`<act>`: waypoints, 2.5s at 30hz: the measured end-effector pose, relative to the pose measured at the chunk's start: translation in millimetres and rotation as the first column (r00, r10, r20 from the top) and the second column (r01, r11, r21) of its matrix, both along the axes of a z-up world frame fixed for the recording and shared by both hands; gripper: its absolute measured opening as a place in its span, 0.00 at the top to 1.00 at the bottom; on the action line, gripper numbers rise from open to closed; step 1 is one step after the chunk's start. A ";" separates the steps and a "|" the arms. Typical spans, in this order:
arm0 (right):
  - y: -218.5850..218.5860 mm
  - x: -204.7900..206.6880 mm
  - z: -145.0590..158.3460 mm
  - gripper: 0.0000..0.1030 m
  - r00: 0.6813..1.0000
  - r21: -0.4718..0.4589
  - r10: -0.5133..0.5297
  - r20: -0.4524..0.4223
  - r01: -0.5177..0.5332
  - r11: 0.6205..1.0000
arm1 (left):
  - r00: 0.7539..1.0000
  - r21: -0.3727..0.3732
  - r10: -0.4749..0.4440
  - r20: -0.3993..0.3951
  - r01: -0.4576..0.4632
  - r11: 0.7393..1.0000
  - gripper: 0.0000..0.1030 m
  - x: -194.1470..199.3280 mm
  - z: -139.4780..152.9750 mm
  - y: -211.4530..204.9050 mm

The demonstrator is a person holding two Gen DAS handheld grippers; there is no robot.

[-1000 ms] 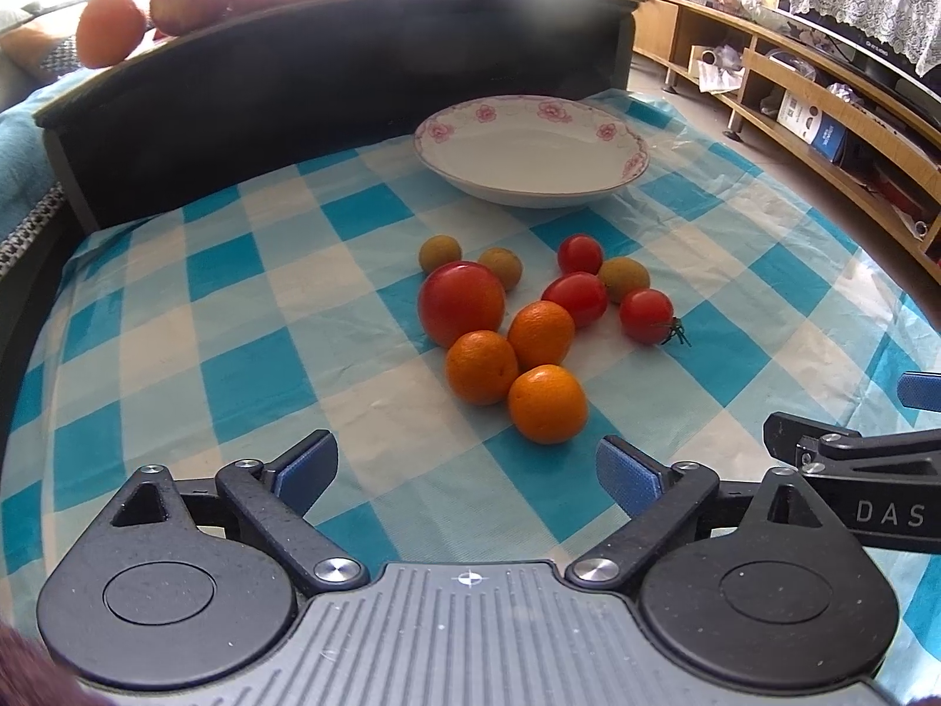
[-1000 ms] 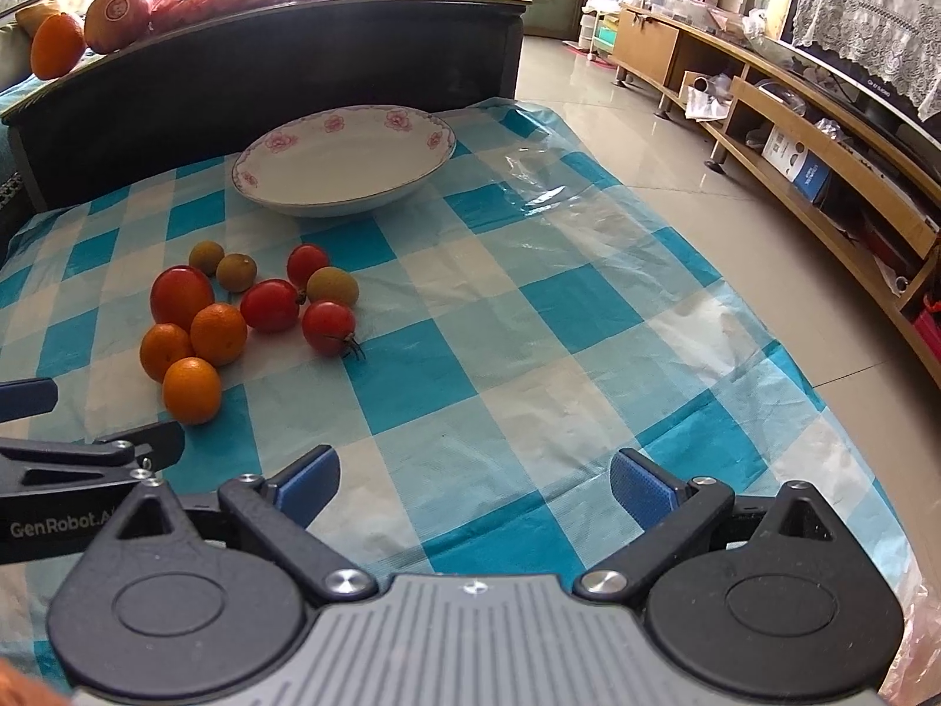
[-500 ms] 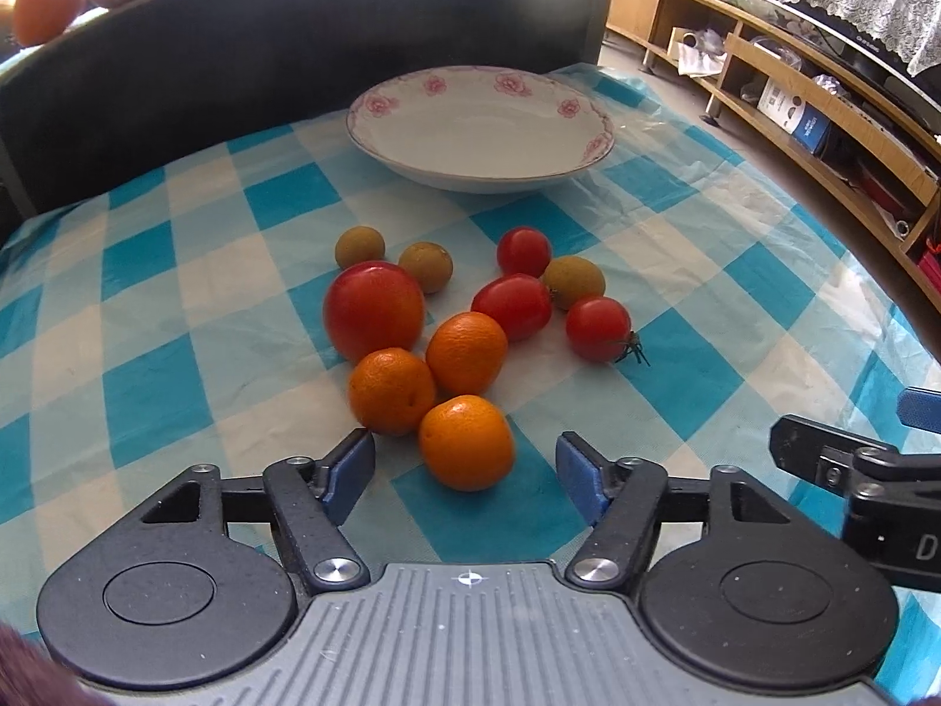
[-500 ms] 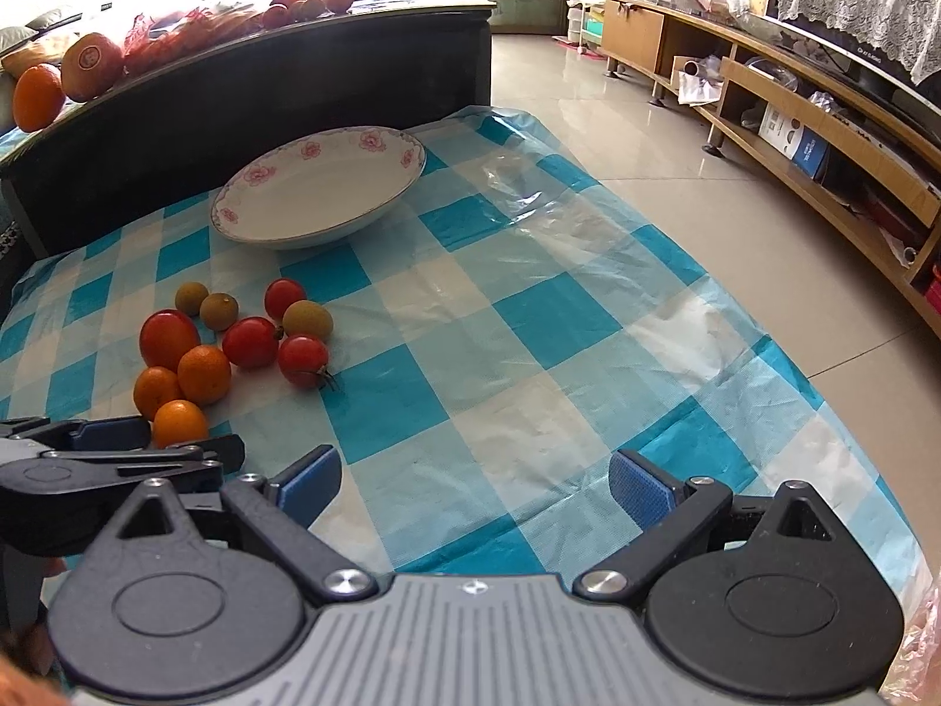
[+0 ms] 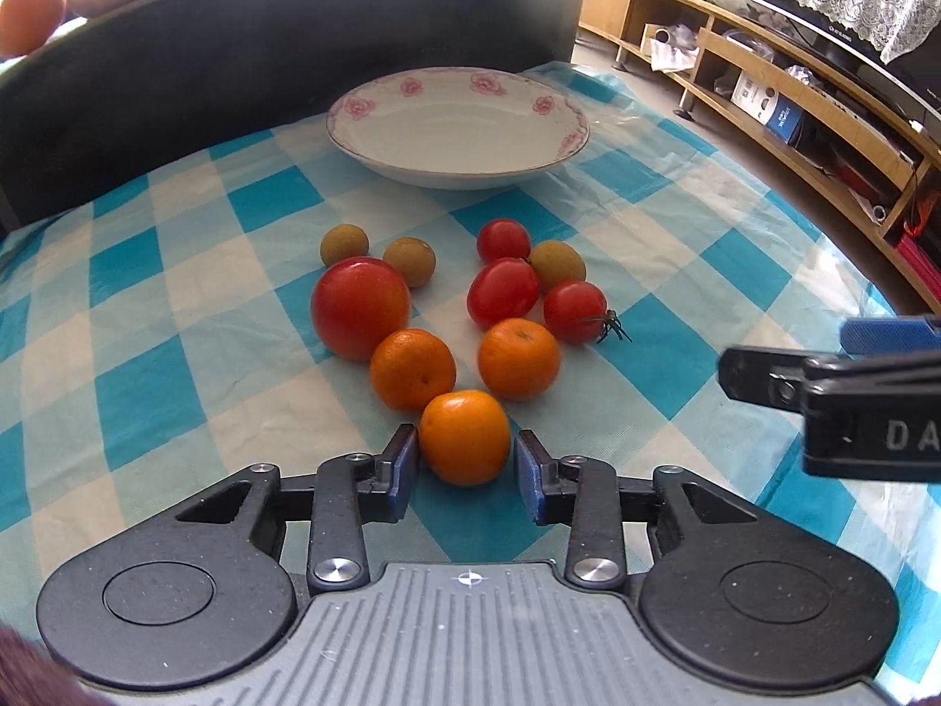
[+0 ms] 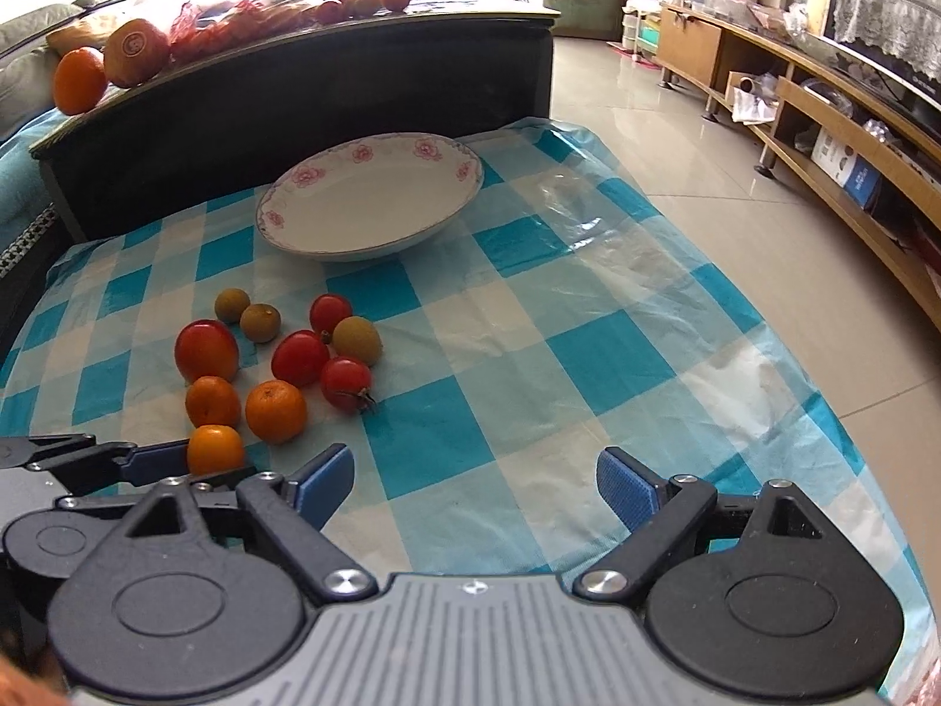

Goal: Organize fruits
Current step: 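Close the left gripper around a mandarin orange, then close the right gripper around a red cherry tomato, then carry the mandarin and cherry tomato in both grippers over the white floral bowl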

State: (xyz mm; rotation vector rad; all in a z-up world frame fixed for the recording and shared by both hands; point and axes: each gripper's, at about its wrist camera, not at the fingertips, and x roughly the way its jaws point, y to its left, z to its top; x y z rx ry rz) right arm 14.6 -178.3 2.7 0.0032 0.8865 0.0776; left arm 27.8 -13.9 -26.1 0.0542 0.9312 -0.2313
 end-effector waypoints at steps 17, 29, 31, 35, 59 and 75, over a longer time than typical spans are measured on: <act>26.1 56.0 -14.9 0.34 0.976 0.029 0.216 -0.027 -0.215 0.976 | 0.996 0.048 -0.072 0.044 0.069 0.996 0.56 -2.1 -3.4 -5.2; 45.7 71.1 -34.5 0.59 0.946 -0.050 0.316 -0.066 -0.320 0.946 | 0.995 0.040 -0.086 0.051 0.084 0.996 0.51 -1.2 -4.6 -3.4; 42.3 71.0 -33.3 0.70 0.948 -0.028 0.310 -0.069 -0.312 0.950 | 0.995 0.039 -0.086 0.050 0.084 0.996 0.52 -1.3 -4.2 -3.6; 35.1 67.2 -30.6 0.70 0.953 -0.011 0.293 -0.081 -0.294 0.956 | 0.995 0.039 -0.087 0.050 0.085 0.996 0.56 -2.9 -3.5 -1.9; 5.7 41.9 -12.1 0.70 0.967 0.083 0.249 -0.061 -0.243 0.966 | 0.996 0.026 -0.089 0.008 0.089 0.996 0.61 -1.8 13.6 -10.6; 20.2 65.7 6.2 0.70 0.970 0.071 0.240 -0.022 -0.238 0.969 | 0.995 -0.052 -0.051 0.091 0.056 0.997 0.61 31.5 39.5 -2.0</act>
